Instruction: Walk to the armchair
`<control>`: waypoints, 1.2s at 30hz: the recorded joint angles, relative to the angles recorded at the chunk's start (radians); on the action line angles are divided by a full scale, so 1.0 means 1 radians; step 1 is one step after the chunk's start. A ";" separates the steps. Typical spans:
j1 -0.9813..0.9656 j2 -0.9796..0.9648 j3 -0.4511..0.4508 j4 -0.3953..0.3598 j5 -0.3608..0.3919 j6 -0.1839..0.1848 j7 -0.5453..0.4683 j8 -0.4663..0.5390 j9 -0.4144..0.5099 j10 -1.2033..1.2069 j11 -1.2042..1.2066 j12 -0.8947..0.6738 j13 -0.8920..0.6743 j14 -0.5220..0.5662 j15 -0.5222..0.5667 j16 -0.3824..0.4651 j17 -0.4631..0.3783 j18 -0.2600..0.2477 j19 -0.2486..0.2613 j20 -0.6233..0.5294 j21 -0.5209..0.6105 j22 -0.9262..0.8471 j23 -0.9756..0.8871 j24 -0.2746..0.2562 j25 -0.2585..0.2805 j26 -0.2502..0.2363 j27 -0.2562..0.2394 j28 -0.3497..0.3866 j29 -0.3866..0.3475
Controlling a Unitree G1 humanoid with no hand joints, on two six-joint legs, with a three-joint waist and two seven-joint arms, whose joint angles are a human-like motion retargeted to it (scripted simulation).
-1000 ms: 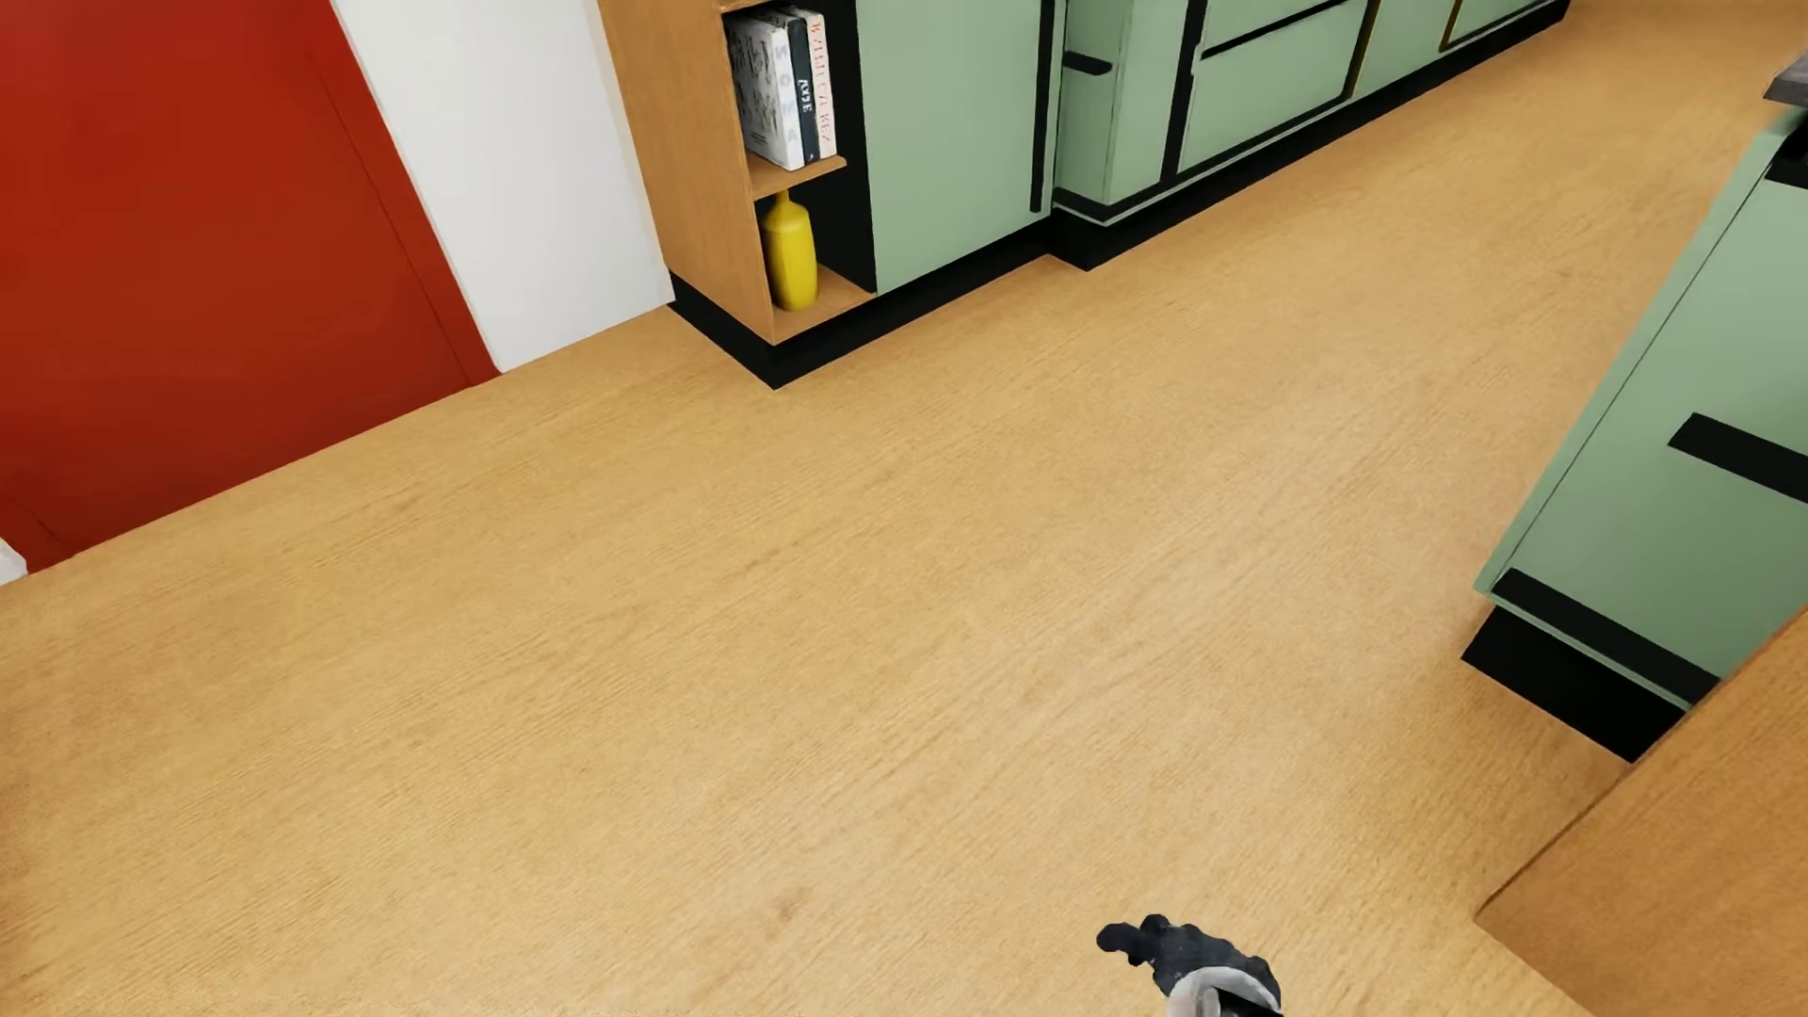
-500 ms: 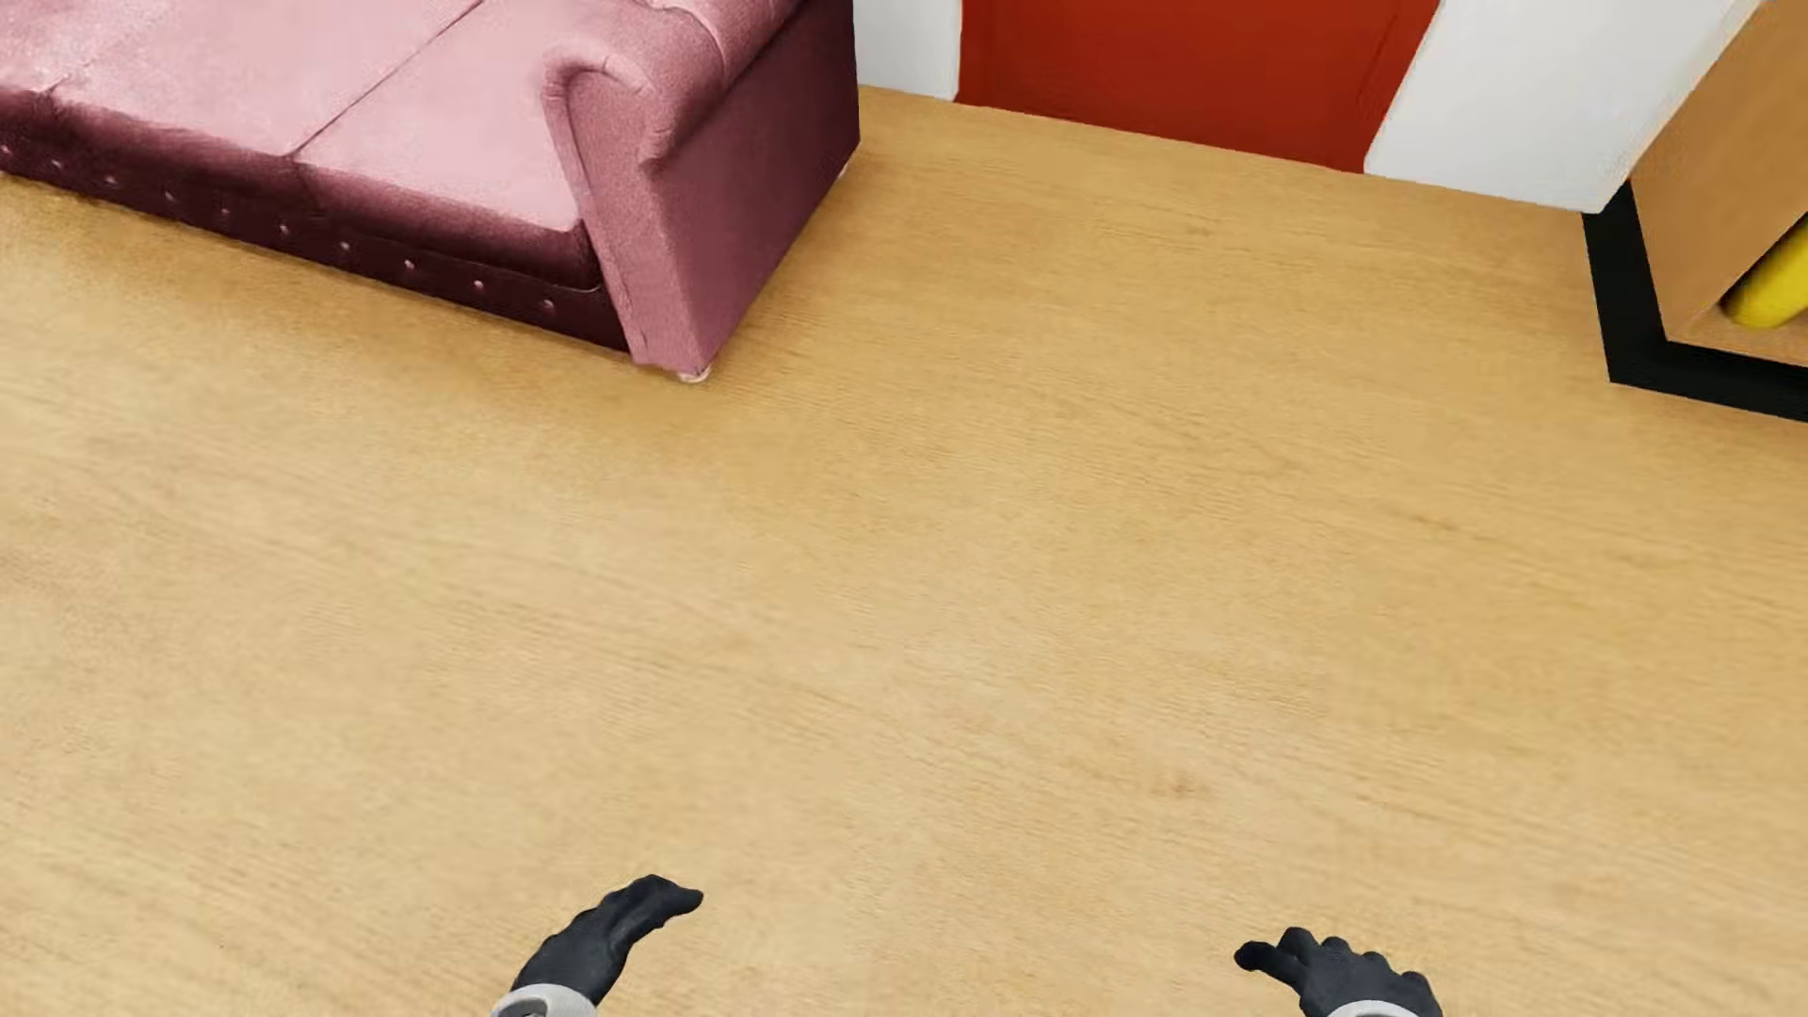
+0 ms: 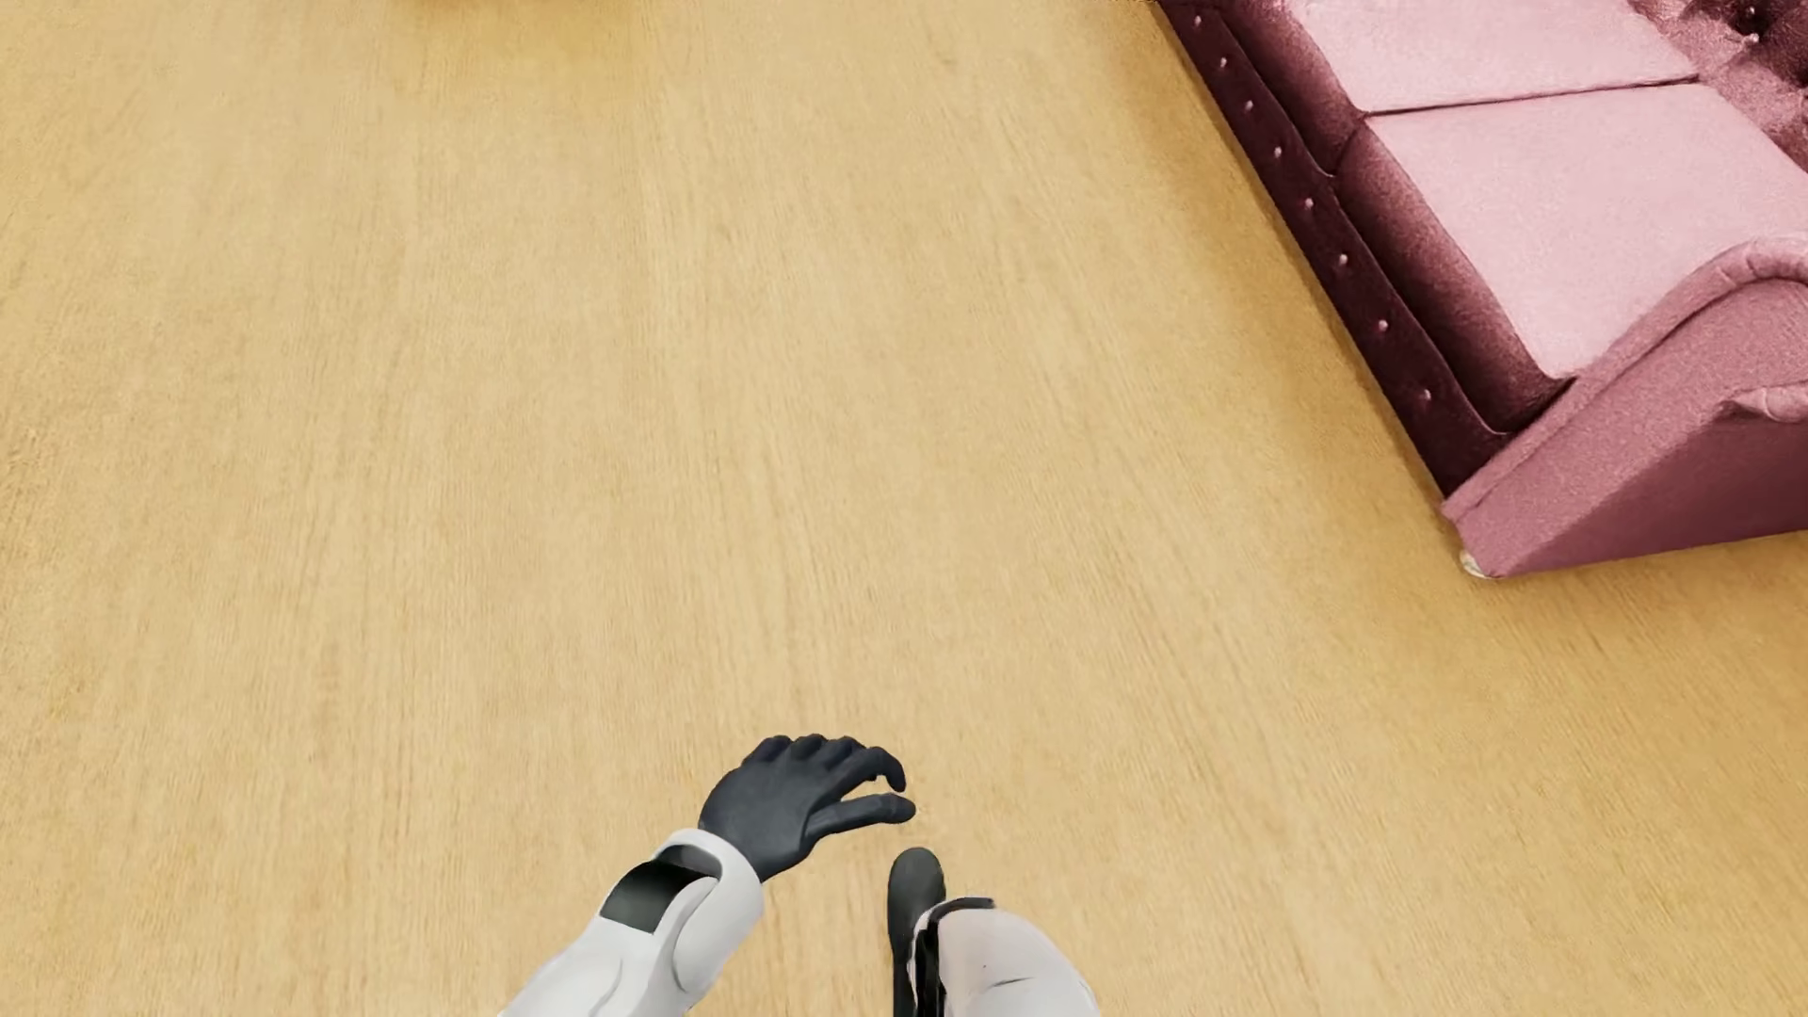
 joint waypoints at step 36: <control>-0.114 0.121 0.112 -0.014 -0.207 -0.054 0.054 -0.004 0.000 0.142 0.470 0.291 -0.295 0.068 -0.055 -0.123 -0.127 0.008 -0.049 0.541 0.063 0.160 0.056 0.008 0.128 0.021 0.202 0.017 -0.185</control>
